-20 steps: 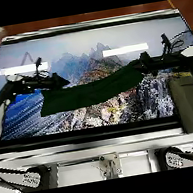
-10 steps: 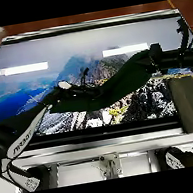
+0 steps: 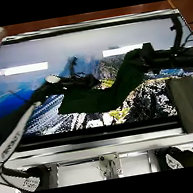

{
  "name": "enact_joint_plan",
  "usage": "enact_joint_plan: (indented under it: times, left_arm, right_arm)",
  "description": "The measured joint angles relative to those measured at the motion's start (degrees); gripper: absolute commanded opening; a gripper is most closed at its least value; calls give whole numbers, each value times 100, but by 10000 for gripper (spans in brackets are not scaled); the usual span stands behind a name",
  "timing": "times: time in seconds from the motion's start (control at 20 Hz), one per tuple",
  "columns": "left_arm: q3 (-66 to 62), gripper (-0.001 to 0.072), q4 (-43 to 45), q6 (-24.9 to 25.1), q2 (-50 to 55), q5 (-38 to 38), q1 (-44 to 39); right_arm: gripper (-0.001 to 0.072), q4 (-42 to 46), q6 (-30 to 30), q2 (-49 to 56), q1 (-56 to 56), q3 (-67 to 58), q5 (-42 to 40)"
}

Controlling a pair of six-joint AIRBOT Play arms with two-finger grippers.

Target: Fold the shirts.

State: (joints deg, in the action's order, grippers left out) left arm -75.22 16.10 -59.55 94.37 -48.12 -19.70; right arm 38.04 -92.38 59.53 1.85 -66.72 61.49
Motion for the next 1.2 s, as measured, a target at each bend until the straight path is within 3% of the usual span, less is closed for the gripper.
enact_joint_plan:
  times: [0.15,0.4,0.65,0.7,0.75,0.8,1.0,1.2]
  left_arm:
    - [-4,33,667,-133,-1095,-55,1329]
    - [-7,34,1054,-199,-2697,-555,3576]
    - [9,34,1163,-304,-3488,-1231,4944]
    - [13,34,1154,-319,-3556,-1294,5040]
    - [26,34,1169,-330,-3595,-1351,5093]
    - [48,34,1174,-339,-3633,-1360,5128]
    - [166,34,1176,-367,-3670,-1425,5108]
    - [234,34,1193,-356,-3648,-1445,5036]
  right_arm:
    - [62,50,0,640,1080,-2,-1019]
    - [62,-367,214,2107,2697,-52,-2597]
    - [85,-1036,315,3469,3523,-621,-3263]
    - [122,-1178,323,3705,3622,-785,-3316]
    - [430,-1322,328,3884,3687,-935,-3375]
    - [608,-1464,334,4044,3740,-1071,-3414]
    - [612,-1784,483,4317,3620,-1410,-3241]
    - [630,-1084,592,4015,2787,-1510,-2057]
